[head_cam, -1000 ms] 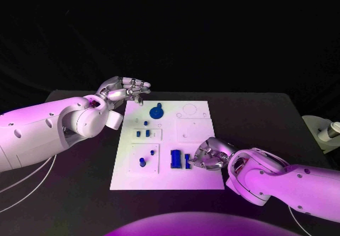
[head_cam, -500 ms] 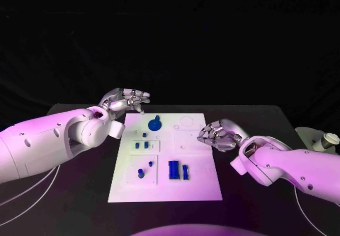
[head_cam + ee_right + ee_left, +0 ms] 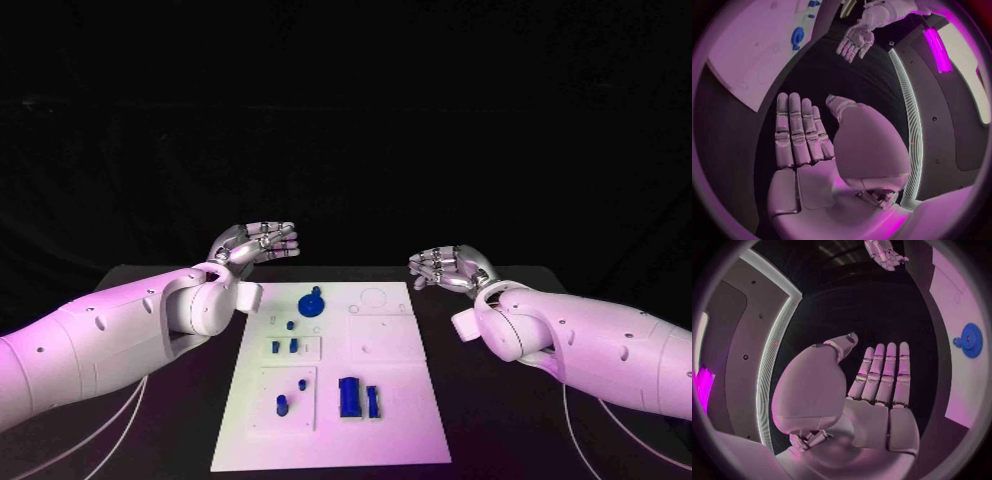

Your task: Assemble the parts on the task board

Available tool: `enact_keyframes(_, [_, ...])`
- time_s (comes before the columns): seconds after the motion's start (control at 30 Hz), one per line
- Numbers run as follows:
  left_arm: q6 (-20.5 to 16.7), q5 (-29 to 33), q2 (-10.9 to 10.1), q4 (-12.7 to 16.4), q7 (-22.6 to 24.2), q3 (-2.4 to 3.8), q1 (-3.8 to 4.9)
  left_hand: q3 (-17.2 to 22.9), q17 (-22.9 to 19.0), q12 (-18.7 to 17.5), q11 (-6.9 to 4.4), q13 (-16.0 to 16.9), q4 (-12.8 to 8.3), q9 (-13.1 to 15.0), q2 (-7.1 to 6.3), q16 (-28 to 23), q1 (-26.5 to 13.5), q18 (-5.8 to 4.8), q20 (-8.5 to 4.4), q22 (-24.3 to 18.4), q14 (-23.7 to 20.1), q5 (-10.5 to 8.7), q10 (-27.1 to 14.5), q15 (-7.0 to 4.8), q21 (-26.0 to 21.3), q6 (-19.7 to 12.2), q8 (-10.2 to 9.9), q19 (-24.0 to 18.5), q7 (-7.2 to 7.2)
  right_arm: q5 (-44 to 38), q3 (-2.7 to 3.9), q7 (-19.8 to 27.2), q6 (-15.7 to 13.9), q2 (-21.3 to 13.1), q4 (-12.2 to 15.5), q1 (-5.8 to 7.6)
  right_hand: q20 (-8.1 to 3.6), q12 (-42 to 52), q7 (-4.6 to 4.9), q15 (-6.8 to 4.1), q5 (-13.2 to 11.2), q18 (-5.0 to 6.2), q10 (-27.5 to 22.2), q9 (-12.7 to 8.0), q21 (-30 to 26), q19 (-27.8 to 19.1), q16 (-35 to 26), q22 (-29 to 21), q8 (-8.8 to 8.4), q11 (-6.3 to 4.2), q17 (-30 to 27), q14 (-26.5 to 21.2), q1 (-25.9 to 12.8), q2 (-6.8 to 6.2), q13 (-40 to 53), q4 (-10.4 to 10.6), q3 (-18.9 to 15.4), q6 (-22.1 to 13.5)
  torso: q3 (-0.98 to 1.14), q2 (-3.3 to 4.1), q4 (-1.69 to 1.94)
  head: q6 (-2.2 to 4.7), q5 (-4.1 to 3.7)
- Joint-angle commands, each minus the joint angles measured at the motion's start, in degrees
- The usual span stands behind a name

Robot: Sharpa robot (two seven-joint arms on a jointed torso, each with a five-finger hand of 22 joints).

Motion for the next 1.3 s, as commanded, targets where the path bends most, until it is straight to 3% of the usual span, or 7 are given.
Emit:
enact_keyframes(0.03, [-2.9,4.3,1.1,-1.8,4.3,0.08,-0.34,-1.2,-0.8,-0.9,0.03,-0.1,0.3,-0.4,0.2,-2.5,0.6,-0.41,0.2,-1.6,-1.3,-0.25,-1.0,0.51,-2.5,-0.7,-0.7,-0.9,-0.17,6.0,0.08,6.1,5.7,1.6,-2.9,0.03,1.41,-2.6,0.38,0.81,-0.3,0.76,1.1,-1.2,-0.9,0.1,-4.1,-5.2,-1.21,0.11,-3.0,0.4,-0.2,0.38,-5.7,-1.1,1.2,0.2,0.27,-0.76,0.0,1.67,0.01])
enact_keyframes(0.17, [-3.5,4.6,2.7,-4.0,5.4,0.1,-0.9,-3.5,-2.0,-2.5,-0.74,-0.1,0.8,-0.8,1.06,-6.4,1.7,-1.02,0.28,-4.0,-2.2,-0.1,-1.7,0.14,-5.8,-0.1,-1.2,-0.7,-0.34,5.9,0.19,7.2,7.1,4.1,-7.4,-0.06,1.96,-5.0,0.5,1.23,-0.7,0.74,2.4,-3.1,-0.8,0.2,-9.0,-12.9,-2.86,0.78,-6.8,1.8,-1.6,0.73,-12.9,-3.1,1.6,0.7,0.54,-0.91,0.3,2.51,0.0])
enact_keyframes(0.2, [-1.6,2.0,2.1,-3.2,1.8,0.04,-0.7,-30.2,-8.6,-9.3,-11.15,-3.7,-7.8,-13.0,12.17,-23.0,-22.3,-10.29,-16.36,-11.5,-45.4,-4.18,-54.7,-9.5,-15.5,-46.6,-12.4,-42.1,-10.87,3.2,0.16,3.0,2.5,3.3,-5.8,0.0,-11.3,-9.0,-11.39,-5.68,-8.8,-9.77,-16.0,-27.2,-4.4,-54.2,-26.5,-45.3,-12.57,-8.51,-24.1,-54.0,-24.0,9.75,-27.6,-13.8,-26.3,-49.2,0.27,-0.61,0.07,1.65,-0.04])
enact_keyframes(0.27, [-2.0,1.9,2.0,-2.9,1.9,0.11,-0.82,-30.2,-8.6,-9.3,-11.15,-3.7,-7.8,-13.0,12.17,-23.0,-25.1,-10.29,-16.36,-11.5,-45.4,-4.18,-54.7,-9.5,-15.5,-46.6,-12.4,-42.1,-10.87,3.4,0.29,3.1,2.1,3.1,-5.3,-0.1,-11.3,-9.0,-11.39,-5.68,-8.8,-9.77,-58.0,-27.2,-4.4,-54.2,-26.5,-45.3,-12.57,-8.51,-24.1,-54.0,-27.4,9.75,-27.6,-13.8,-26.3,-49.2,0.48,-0.8,0.29,1.7,0.04])
enact_keyframes(0.43, [-5.6,1.1,1.1,0.3,2.3,0.64,-1.73,-30.2,-8.6,-9.3,-11.15,-3.7,-7.8,-13.0,12.17,-23.0,-35.0,-10.29,-16.36,-11.5,-45.4,-4.18,-54.7,-9.5,-15.5,-46.6,-12.4,-42.1,-10.87,5.0,1.25,4.1,-1.0,2.1,-1.7,-0.87,-11.3,-9.0,-11.39,-5.68,-8.8,-9.77,-58.0,-27.2,-4.4,-54.2,-26.5,-45.3,-12.57,-8.51,-24.1,-54.0,-37.1,9.75,-27.6,-13.8,-26.3,-49.2,1.77,-1.95,1.66,2.0,0.52])
enact_keyframes(0.47, [-6.6,0.9,0.9,1.2,2.4,0.79,-1.99,-30.2,-8.6,-9.3,-11.15,-3.7,-7.8,-13.0,12.17,-23.0,-76.8,-10.29,-16.36,-11.5,-45.4,-4.18,-54.7,-9.5,-15.5,-46.6,-12.4,-42.1,-10.87,5.4,1.54,4.4,-2.0,1.8,-0.7,-1.1,-11.3,-9.0,-11.39,-5.68,-8.8,-9.77,-58.0,-27.2,-4.4,-54.2,-26.5,-45.3,-12.57,-8.51,-24.1,-54.0,-77.3,9.75,-27.6,-13.8,-26.3,-49.2,1.91,-2.08,1.81,2.03,0.57])
enact_keyframes(1.3, [-30.7,-4.4,-4.8,22.4,5.5,4.4,-8.15,-30.2,-8.6,-9.3,-11.15,-3.7,-7.8,-13.0,12.17,-23.0,-76.8,-10.29,-16.36,-11.5,-45.4,-4.18,-54.7,-9.5,-15.5,-46.6,-12.4,-42.1,-10.87,14.5,7.03,10.2,-19.9,-4.0,19.5,-5.47,-11.3,-9.0,-11.39,-5.68,-8.8,-9.77,-58.0,-27.2,-4.4,-54.2,-26.5,-45.3,-12.57,-8.51,-24.1,-54.0,-77.3,9.75,-27.6,-13.8,-26.3,-49.2,2.02,-2.18,1.92,2.06,0.61])
